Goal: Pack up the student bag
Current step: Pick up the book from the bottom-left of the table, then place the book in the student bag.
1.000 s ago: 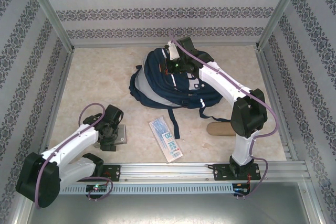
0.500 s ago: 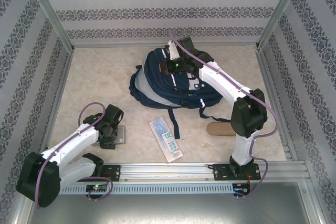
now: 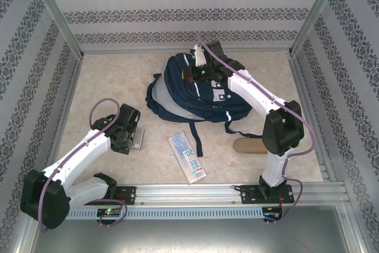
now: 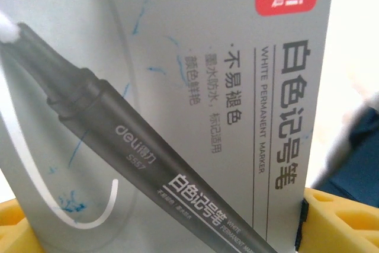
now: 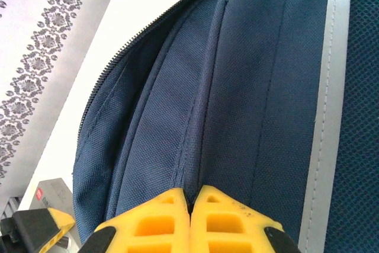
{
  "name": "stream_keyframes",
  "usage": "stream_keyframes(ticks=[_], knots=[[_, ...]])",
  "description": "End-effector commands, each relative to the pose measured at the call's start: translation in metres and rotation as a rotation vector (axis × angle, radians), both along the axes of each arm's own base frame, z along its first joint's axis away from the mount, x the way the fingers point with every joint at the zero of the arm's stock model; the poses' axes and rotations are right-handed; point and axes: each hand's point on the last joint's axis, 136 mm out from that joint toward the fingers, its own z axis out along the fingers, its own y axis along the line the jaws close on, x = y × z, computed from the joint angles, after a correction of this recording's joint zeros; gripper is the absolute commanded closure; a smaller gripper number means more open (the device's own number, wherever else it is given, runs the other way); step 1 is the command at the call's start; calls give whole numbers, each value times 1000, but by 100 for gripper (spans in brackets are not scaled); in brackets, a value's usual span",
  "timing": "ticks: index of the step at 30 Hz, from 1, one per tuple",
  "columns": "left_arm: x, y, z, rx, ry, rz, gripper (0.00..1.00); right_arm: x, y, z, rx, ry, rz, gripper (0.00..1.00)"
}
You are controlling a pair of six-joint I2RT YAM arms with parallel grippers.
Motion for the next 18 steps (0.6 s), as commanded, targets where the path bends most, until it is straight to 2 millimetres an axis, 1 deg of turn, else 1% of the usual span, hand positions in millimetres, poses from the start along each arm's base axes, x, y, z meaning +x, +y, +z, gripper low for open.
stream_keyframes(ticks=[1, 4, 7, 10, 12, 14, 18], knots=[[34, -16, 24, 41, -76, -176, 19, 0, -3, 52, 119, -104, 16, 100], [64, -35, 41, 48, -111, -301, 19, 2, -11, 59, 164, -94, 5, 100], [91, -52, 53, 63, -126, -406, 20, 2, -19, 67, 179, -102, 0, 100], [116, -68, 58, 60, -145, -481, 20, 2, -26, 76, 197, -110, 3, 100], [130, -77, 58, 64, -145, -519, 20, 2, -30, 80, 212, -110, 3, 100], [145, -83, 63, 77, -137, -551, 20, 1, -33, 84, 225, -112, 7, 100], [176, -106, 60, 58, -140, -627, 21, 0, -40, 88, 227, -115, 4, 100]])
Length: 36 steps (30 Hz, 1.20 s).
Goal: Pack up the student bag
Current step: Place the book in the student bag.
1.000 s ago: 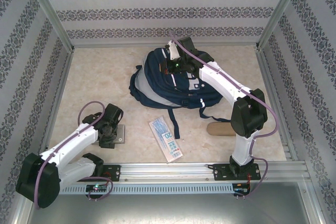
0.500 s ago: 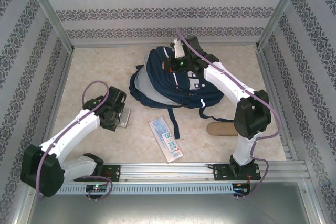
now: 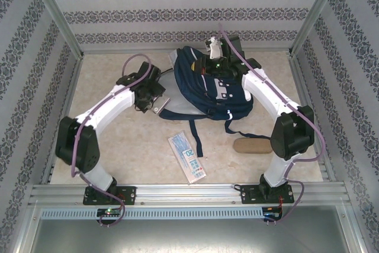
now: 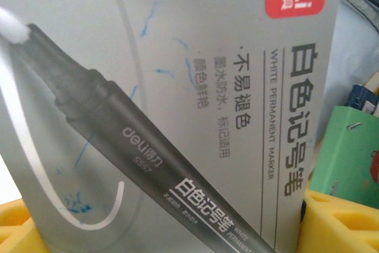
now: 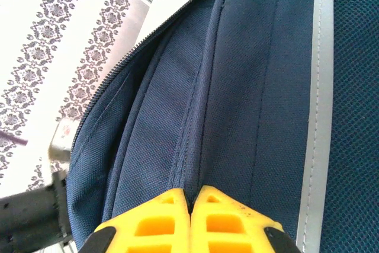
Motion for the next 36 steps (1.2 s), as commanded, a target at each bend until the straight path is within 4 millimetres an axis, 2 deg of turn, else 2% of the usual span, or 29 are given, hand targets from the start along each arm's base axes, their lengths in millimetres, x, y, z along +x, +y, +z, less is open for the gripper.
stream_keyframes(ticks=[1, 8, 12, 20, 28, 32, 36], knots=[[23, -23, 5, -2, -29, -131, 22, -8, -2, 49, 79, -122, 33, 100], [67, -54, -26, -7, 20, -233, 22, -7, -3, 47, 80, -107, 31, 100], [80, -60, -42, 42, 56, -302, 22, -6, -3, 48, 81, -109, 30, 100], [65, -48, -72, 134, 174, -373, 22, -6, -3, 47, 77, -108, 29, 100], [59, -74, -90, 80, 212, -487, 19, -5, -3, 44, 75, -103, 29, 100], [61, -77, -86, 84, 203, -504, 9, -5, -3, 44, 76, -101, 31, 100], [64, -72, -70, 95, 178, -491, 3, -5, -4, 45, 72, -107, 29, 100]])
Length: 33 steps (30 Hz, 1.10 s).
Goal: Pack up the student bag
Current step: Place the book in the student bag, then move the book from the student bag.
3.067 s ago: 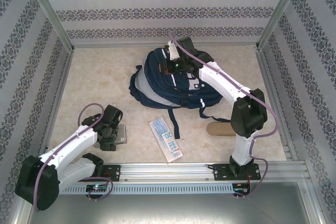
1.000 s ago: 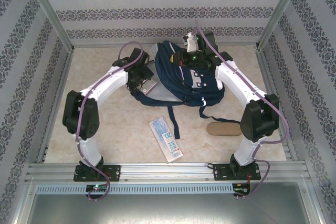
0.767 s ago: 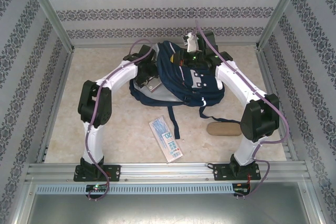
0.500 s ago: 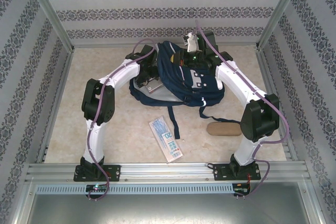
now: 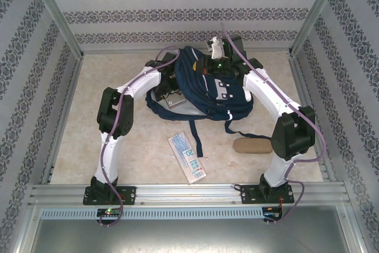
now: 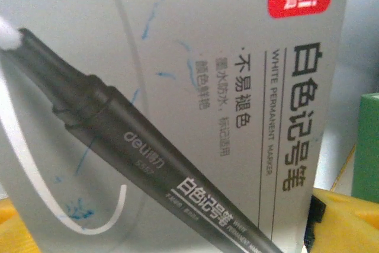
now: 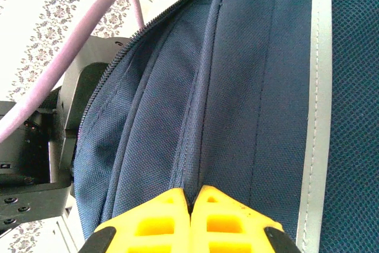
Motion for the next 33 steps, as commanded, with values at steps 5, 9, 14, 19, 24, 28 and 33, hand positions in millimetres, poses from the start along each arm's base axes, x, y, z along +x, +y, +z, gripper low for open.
stream_keyframes(ticks=[5, 9, 14, 19, 24, 28, 33], knots=[[-10, -4, 32, 8, -22, -47, 0, -5, 0, 45, 63, -119, 28, 100], [-10, 4, 41, -7, -47, -19, 0, -5, 0, 44, 65, -115, 28, 99], [-13, 14, 40, -39, -47, 9, 7, -5, 0, 44, 64, -116, 29, 99], [-15, 30, 39, -41, -66, 68, 26, -6, 0, 44, 65, -113, 30, 99], [-5, 44, 29, -20, -75, 101, 36, -7, 0, 45, 65, -116, 31, 99], [7, 38, 21, -34, -78, 81, 45, -8, 0, 45, 65, -117, 32, 99], [19, 29, 6, -45, -48, 63, 55, -10, 1, 45, 64, -114, 34, 99]])
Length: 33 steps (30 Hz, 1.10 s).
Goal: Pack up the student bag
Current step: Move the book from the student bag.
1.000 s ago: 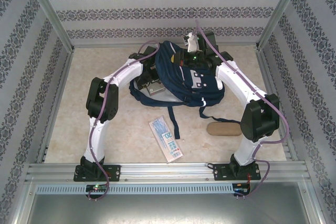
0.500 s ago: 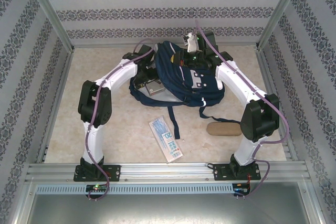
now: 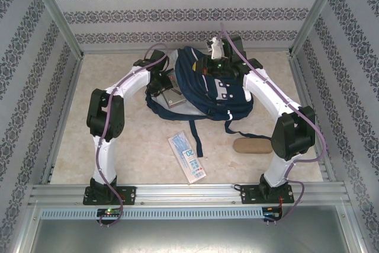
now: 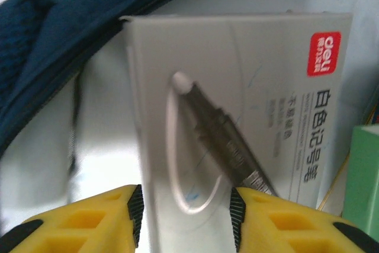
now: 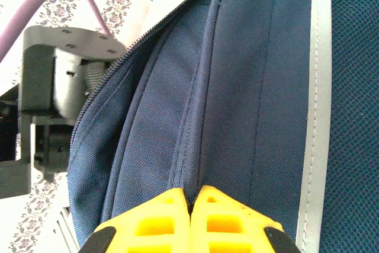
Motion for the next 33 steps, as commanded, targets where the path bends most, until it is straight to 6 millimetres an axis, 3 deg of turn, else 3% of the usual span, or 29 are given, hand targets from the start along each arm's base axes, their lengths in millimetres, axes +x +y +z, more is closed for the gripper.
stream_keyframes(ticks=[1, 14, 16, 19, 28, 33], knots=[[11, -6, -10, -5, 7, -19, 54, -9, 2, 47, 65, -119, 35, 99], [32, -57, -3, -82, -80, -227, 50, -10, 9, 44, 64, -113, 51, 99], [34, -63, -3, -86, -86, -257, 46, -12, 11, 44, 66, -112, 57, 99], [38, -67, -1, -82, -97, -282, 50, -12, 11, 44, 64, -111, 58, 99], [47, -89, 2, -165, -131, -366, 43, -13, 10, 43, 57, -111, 57, 99], [52, -98, 14, -204, -177, -406, 35, -14, 10, 43, 53, -111, 58, 99]])
